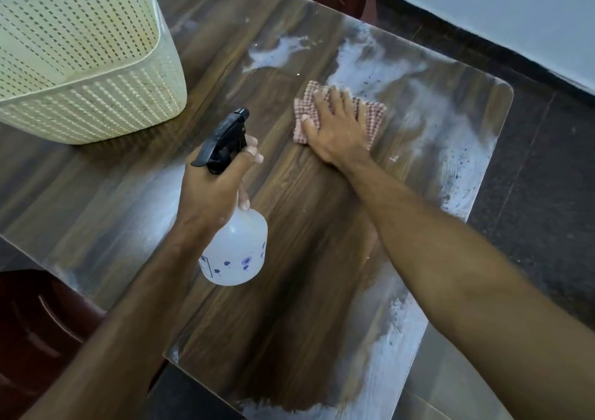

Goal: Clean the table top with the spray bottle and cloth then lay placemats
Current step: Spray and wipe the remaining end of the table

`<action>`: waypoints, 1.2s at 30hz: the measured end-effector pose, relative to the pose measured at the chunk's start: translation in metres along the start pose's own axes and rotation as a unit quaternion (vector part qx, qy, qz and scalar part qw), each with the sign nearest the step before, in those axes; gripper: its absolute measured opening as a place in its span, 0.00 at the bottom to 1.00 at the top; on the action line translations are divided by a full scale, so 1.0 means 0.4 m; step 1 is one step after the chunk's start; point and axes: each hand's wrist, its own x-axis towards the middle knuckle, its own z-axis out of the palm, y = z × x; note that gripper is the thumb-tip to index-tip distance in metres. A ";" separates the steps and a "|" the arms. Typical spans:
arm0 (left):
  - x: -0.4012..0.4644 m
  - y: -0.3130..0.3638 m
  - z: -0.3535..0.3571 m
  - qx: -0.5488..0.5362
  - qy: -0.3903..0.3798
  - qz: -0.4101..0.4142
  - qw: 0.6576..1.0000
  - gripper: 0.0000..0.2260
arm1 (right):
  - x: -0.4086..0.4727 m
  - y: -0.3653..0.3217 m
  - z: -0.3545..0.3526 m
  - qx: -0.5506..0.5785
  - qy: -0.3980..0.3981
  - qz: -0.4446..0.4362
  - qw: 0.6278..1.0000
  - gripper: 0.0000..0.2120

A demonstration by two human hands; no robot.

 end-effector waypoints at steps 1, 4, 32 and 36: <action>0.004 0.001 0.003 -0.001 -0.005 0.004 1.000 0.02 | 0.001 0.036 -0.002 0.002 0.016 0.024 1.000 0.31; 0.012 0.009 0.010 -0.008 -0.020 0.013 1.000 0.02 | -0.085 0.123 -0.005 -0.007 0.061 0.079 0.995 0.30; -0.121 0.028 0.026 0.020 -0.054 0.027 0.998 0.07 | -0.376 0.069 0.049 -0.038 0.008 -0.005 0.999 0.31; -0.165 0.027 0.012 0.036 -0.065 0.024 0.997 0.10 | -0.349 0.190 0.015 -0.002 0.032 0.077 0.997 0.31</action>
